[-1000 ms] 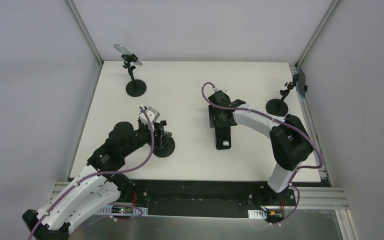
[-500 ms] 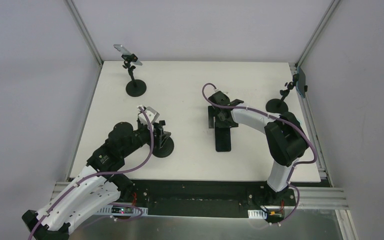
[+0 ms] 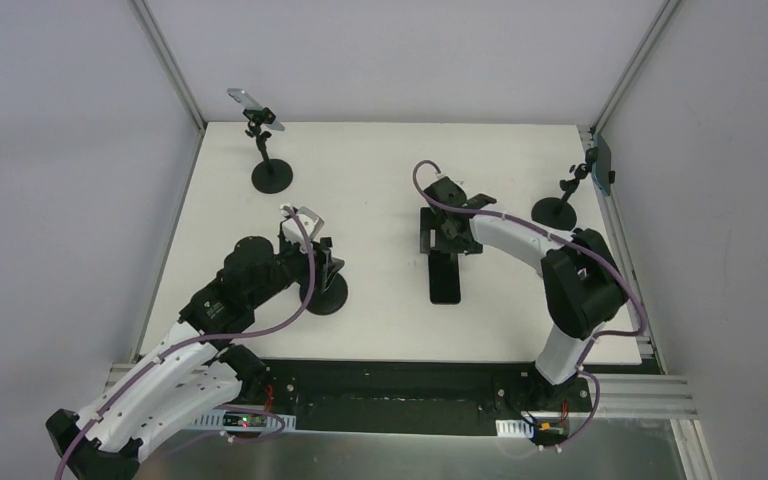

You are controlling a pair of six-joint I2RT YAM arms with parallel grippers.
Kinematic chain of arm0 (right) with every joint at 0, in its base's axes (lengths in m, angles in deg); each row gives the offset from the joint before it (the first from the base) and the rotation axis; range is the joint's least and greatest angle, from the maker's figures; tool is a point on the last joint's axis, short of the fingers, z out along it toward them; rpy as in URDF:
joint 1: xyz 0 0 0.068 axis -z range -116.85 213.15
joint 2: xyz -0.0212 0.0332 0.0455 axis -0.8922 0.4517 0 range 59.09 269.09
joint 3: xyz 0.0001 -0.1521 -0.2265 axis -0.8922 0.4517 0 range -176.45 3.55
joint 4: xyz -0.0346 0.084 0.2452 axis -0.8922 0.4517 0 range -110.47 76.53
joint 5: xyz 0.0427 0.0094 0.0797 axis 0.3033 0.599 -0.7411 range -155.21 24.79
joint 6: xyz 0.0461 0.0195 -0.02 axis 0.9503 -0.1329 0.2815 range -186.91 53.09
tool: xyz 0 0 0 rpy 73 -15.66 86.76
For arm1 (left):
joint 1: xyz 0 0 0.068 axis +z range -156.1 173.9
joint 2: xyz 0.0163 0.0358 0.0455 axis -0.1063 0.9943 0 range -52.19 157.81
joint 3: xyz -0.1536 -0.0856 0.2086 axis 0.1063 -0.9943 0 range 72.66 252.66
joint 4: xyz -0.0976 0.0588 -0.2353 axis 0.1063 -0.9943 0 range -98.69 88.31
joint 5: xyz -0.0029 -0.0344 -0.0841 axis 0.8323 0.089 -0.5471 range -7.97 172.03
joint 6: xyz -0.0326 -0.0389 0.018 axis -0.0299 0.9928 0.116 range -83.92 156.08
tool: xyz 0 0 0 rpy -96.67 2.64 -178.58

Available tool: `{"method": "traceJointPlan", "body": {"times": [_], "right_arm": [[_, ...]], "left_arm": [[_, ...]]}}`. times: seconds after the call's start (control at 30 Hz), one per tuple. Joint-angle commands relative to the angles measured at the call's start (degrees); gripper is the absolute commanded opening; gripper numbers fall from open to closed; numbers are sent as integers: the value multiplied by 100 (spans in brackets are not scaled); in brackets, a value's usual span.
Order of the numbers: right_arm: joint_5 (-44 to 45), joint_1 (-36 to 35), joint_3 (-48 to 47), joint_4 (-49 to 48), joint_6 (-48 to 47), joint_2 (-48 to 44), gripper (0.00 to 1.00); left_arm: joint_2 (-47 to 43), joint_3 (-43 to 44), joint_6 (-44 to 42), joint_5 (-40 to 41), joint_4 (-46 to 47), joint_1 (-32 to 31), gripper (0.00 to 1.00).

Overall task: Remove the phone from the phone stand
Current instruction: Place the phone at the center of the board, then place the phone stand at the center of the board.

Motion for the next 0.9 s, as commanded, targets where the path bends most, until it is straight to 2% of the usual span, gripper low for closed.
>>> {"method": "traceJointPlan", "body": {"times": [0.0,0.1,0.27,0.47,0.67,0.77,0.87], "right_arm": [[129,33,-462,591,317,-1050,93],[-32,16,-207,458,519,-1781,93],[21,-19,317,396,772,-2851,92],[139,-25,235,1408,1113,-3330,92],[-146,-29,771,1018,1327,-4344,96],[-206,-30,817,1062,1300,-4507,97],[6,-31,743,1294,1249,-4468,97]], "left_arm": [[437,513,-261,434,123,48,0],[817,789,-327,544,404,178,0],[1600,1314,-386,61,982,659,0],[2787,2225,-492,-367,1704,1132,0],[4041,3196,-271,-1031,2168,1510,0],[4671,3744,-266,-1262,2308,1620,0],[5395,4339,197,-1422,2376,1798,0]]}}
